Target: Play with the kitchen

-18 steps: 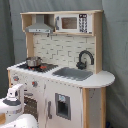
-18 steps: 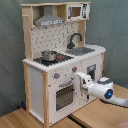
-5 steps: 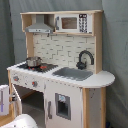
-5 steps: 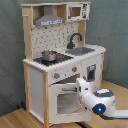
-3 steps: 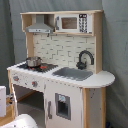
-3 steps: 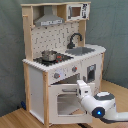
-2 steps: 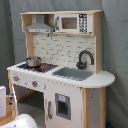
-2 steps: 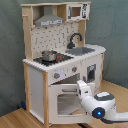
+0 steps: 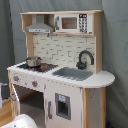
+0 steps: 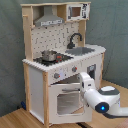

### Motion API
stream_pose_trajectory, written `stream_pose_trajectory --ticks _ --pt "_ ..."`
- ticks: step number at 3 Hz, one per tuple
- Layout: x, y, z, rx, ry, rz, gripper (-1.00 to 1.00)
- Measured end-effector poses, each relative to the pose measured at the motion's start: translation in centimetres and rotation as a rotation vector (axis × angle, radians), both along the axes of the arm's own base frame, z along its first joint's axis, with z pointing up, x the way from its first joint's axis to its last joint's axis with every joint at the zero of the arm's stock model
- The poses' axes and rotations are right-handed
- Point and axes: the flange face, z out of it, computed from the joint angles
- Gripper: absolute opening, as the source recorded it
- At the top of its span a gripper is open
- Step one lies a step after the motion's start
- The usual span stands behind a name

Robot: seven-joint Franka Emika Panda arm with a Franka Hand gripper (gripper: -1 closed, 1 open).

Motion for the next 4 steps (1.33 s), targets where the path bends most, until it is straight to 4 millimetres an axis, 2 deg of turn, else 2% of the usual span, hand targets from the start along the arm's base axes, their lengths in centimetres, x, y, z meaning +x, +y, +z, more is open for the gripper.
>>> stream_pose_trajectory --ticks 1,2,3,4 --pt "-1.1 0.3 4.0 -0.01 -0.017 0.008 1.0" --pt "-2.2 0.2 7.3 -0.028 -0.013 0.006 1.0" --pt "-3.3 -0.3 10.2 -0.072 0.008 -0.001 1.0" --pt "-3.8 -0.8 12.3 -0.125 0.037 -0.001 1.0"
